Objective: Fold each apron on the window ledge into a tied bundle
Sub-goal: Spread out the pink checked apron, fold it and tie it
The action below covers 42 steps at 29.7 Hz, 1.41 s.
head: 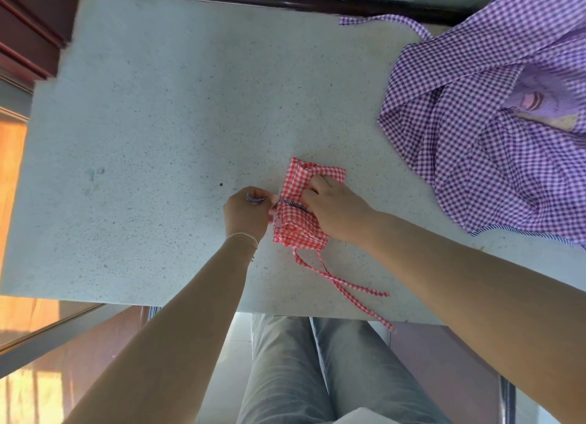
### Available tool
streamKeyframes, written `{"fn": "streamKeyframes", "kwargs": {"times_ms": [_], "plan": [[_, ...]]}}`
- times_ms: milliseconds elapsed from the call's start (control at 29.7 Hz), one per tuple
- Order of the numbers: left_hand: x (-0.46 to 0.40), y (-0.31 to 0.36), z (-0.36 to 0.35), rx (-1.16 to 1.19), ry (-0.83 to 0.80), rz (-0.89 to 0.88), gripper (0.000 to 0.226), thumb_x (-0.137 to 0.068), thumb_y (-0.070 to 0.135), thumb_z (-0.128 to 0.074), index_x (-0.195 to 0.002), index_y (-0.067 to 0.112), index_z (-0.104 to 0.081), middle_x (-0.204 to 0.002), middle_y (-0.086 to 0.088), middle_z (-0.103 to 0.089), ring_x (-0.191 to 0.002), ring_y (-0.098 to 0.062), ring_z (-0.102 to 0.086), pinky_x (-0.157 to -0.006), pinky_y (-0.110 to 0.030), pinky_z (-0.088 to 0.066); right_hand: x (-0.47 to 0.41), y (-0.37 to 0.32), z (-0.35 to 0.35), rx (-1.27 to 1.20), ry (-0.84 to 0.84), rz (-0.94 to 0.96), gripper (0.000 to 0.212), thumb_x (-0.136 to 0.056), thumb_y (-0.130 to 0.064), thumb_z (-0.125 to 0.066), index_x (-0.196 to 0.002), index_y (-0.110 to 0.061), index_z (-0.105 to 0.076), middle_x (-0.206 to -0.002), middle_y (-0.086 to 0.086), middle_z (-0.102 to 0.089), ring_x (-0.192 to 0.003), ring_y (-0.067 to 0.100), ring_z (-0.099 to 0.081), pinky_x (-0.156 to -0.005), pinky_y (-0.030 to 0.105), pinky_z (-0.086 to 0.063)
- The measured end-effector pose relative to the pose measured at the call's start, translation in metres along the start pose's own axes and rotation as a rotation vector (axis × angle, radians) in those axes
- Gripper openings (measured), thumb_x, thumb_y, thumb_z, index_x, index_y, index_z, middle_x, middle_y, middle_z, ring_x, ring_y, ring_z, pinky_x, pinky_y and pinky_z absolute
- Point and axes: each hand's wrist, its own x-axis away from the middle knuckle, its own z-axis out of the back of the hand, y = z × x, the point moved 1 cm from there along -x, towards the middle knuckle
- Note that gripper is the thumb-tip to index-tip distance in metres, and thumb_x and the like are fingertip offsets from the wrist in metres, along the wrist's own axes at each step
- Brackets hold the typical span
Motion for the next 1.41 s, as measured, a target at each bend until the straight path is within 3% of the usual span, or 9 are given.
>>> {"fn": "streamKeyframes", "kwargs": {"times_ms": [202,303,370,471,639,740,840,1076,1412], "plan": [[0.012,0.008,0.007,0.158,-0.133,0.138,0.005,-0.09,0.007,-0.063,-0.093,0.004,-0.064,-0.085,-0.01,-0.071,-0.074,-0.024,-0.071,-0.064,-0.029,-0.06,0.008,0.004,-0.001,-0.433,0.121,-0.124,0.025,-0.099,-0.02,-0.048,-0.121,-0.012,-0.057,-0.119,0.002,-0.052,-0.106,0.014,-0.052,-0.094,0.028,-0.044],[0.02,0.006,0.014,-0.008,-0.267,0.084,0.015,-0.095,0.019,-0.057,-0.109,0.014,-0.053,-0.103,-0.003,-0.062,-0.085,-0.019,-0.066,-0.076,-0.032,-0.058,0.041,0.005,-0.011,-0.586,0.352,-0.378,0.024,-0.1,-0.032,-0.043,-0.106,-0.011,-0.055,-0.094,0.001,-0.058,-0.079,0.013,-0.057,-0.066,0.025,-0.049],[0.031,0.008,0.012,-0.086,-0.382,0.047,0.034,-0.093,0.027,-0.061,-0.118,0.018,-0.041,-0.108,-0.002,-0.057,-0.094,-0.019,-0.061,-0.081,-0.032,-0.056,0.062,0.005,-0.022,-0.577,0.212,-0.574,0.042,-0.101,-0.046,-0.028,-0.091,-0.013,-0.053,-0.076,0.0,-0.054,-0.066,0.014,-0.054,-0.054,0.025,-0.041],[0.049,0.018,-0.001,-0.137,-0.494,0.03,0.046,-0.088,0.024,-0.066,-0.122,0.019,-0.035,-0.104,0.005,-0.055,-0.084,-0.007,-0.056,-0.063,-0.015,-0.05,0.072,-0.006,-0.035,-0.608,-0.123,-0.547,0.065,-0.097,-0.058,-0.01,-0.066,-0.015,-0.047,-0.062,0.003,-0.048,-0.058,0.013,-0.047,-0.055,0.026,-0.036],[0.049,0.034,-0.017,0.069,-0.368,0.267,0.043,-0.089,0.031,-0.065,-0.12,0.003,-0.055,-0.102,-0.007,-0.065,-0.084,-0.019,-0.059,-0.068,-0.026,-0.048,0.072,-0.002,-0.02,-0.899,0.025,-0.478,0.079,-0.072,-0.087,-0.017,-0.073,-0.014,-0.047,-0.064,0.003,-0.052,-0.056,0.017,-0.052,-0.058,0.032,-0.044],[0.052,0.042,-0.02,0.444,-0.384,0.423,0.037,-0.088,0.017,-0.066,-0.12,0.001,-0.058,-0.103,-0.012,-0.07,-0.086,-0.022,-0.067,-0.062,-0.029,-0.057,0.082,0.008,-0.002,-1.043,-0.019,-0.396,0.063,-0.084,-0.074,-0.038,-0.083,-0.014,-0.059,-0.072,-0.004,-0.066,-0.064,0.014,-0.064,-0.078,0.034,-0.054],[0.063,0.051,-0.023,0.648,-0.38,0.474,0.023,-0.091,0.012,-0.062,-0.111,0.002,-0.061,-0.097,-0.012,-0.069,-0.081,-0.021,-0.066,-0.052,-0.025,-0.055,0.091,0.013,0.011,-1.187,-0.079,-0.376,0.043,-0.095,-0.051,-0.045,-0.084,-0.012,-0.059,-0.061,-0.011,-0.062,-0.053,0.008,-0.055,-0.062,0.021,-0.049],[0.081,0.068,-0.027,0.993,-0.338,0.541,0.014,-0.096,0.014,-0.049,-0.096,0.006,-0.06,-0.076,-0.007,-0.065,-0.063,-0.015,-0.06,-0.052,-0.022,-0.053,0.112,0.031,0.045,-0.914,0.133,-0.308,0.028,-0.1,-0.036,-0.046,-0.082,-0.025,-0.065,-0.07,0.003,-0.053,-0.06,0.011,-0.046,-0.055,0.026,-0.032],[0.112,0.103,-0.026,1.087,-0.671,0.492,0.026,-0.083,0.014,-0.044,-0.067,0.007,-0.063,-0.054,0.003,-0.046,-0.041,-0.01,-0.041,-0.039,-0.021,-0.044,0.133,0.06,0.095,-1.42,0.051,-0.171,0.025,-0.096,-0.027,-0.055,-0.079,-0.009,-0.06,-0.061,-0.002,-0.053,-0.052,0.01,-0.038,-0.053,0.024,-0.032]]}}
